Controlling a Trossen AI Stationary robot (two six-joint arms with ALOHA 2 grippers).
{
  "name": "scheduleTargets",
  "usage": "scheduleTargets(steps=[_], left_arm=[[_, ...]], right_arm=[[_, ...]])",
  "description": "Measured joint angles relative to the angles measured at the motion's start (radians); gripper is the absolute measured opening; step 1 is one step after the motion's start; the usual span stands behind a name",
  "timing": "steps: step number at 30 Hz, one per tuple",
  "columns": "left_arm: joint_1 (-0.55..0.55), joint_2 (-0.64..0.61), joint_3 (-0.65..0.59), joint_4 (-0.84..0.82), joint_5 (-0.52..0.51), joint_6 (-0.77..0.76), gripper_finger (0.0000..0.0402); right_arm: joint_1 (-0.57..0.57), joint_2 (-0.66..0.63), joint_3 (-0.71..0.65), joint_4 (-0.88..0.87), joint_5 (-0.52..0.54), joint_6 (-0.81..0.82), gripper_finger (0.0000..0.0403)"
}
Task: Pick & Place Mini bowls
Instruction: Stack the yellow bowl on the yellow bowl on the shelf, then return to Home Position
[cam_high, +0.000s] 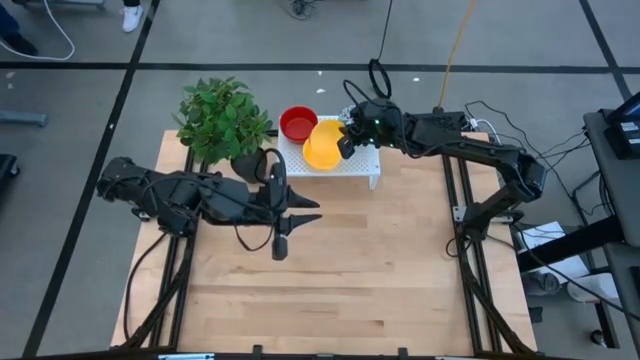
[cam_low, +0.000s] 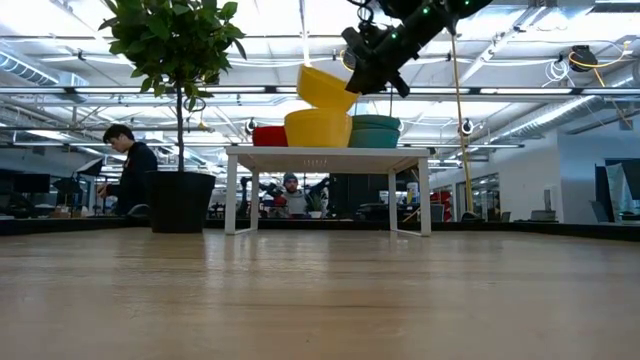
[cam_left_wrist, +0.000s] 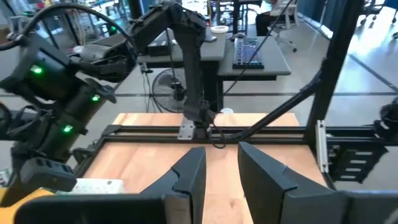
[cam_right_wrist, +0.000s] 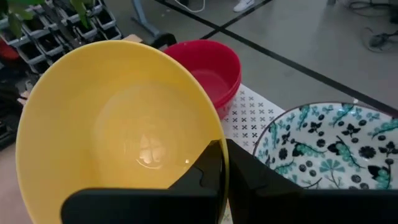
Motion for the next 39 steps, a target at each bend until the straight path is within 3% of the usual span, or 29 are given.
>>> scheduleTargets(steps=[23, 31, 39], left_arm=[[0.008, 0.0, 0.0, 0.0, -0.02, 0.002, 0.0097], [0.008, 0.0, 0.0, -0.002, -0.02, 0.023, 0.0097], [0.008, 0.0, 0.0, -0.003, -0.02, 0.027, 0.0097]], right_arm=[[0.006, -0.001, -0.055, 0.048, 0.005, 0.055, 0.0012], [0.006, -0.001, -0.055, 0.094, 0.005, 0.05, 0.0067], [0.006, -0.011, -0.056, 0.133, -0.005, 0.028, 0.0162]])
